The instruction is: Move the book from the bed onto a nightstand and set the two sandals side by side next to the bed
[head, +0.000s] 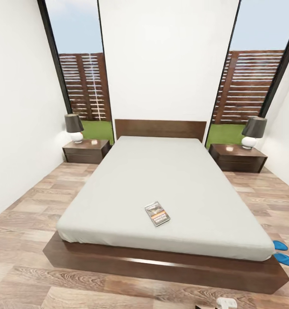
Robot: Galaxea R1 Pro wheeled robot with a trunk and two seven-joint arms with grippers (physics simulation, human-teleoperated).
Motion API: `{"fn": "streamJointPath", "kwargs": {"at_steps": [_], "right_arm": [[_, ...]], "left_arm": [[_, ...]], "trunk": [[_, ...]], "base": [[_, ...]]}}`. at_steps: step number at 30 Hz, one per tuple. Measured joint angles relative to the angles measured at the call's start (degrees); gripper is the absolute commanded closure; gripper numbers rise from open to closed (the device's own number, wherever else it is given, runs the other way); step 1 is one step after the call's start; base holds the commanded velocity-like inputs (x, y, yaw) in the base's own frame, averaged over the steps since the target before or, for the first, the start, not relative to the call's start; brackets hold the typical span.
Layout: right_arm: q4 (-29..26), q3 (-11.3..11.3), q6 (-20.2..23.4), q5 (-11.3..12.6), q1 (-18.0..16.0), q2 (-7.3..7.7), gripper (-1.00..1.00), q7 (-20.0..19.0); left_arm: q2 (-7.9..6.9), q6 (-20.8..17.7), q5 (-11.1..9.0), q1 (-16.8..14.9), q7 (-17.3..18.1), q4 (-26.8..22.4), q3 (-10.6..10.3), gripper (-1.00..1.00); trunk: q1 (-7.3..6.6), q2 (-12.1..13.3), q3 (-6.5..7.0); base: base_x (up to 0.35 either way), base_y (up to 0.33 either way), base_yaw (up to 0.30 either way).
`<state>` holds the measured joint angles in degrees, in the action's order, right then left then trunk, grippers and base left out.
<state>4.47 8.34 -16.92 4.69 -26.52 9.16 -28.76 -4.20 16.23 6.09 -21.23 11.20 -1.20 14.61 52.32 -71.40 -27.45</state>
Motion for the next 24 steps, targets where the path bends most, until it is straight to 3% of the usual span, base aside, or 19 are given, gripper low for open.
{"fn": "streamJointPath", "kwargs": {"at_steps": [6,17,24], "right_arm": [[0.0,0.0,0.0,0.0,0.0,-0.01,-1.0,0.0],[0.0,0.0,0.0,0.0,0.0,-0.01,-1.0,0.1],[0.0,0.0,0.0,0.0,0.0,-0.01,-1.0,0.1]], "left_arm": [[0.0,0.0,0.0,0.0,0.0,0.0,0.0,-1.0],[0.0,0.0,0.0,0.0,0.0,0.0,0.0,-1.0],[0.0,0.0,0.1,0.0,0.0,0.0,-0.1,-1.0]], "trunk": [[0.01,0.0,0.0],[0.03,0.0,0.0],[0.01,0.0,0.0]], "base": [[0.264,0.108,0.0],[0.029,0.009,0.0],[0.201,0.0,0.0]]}}
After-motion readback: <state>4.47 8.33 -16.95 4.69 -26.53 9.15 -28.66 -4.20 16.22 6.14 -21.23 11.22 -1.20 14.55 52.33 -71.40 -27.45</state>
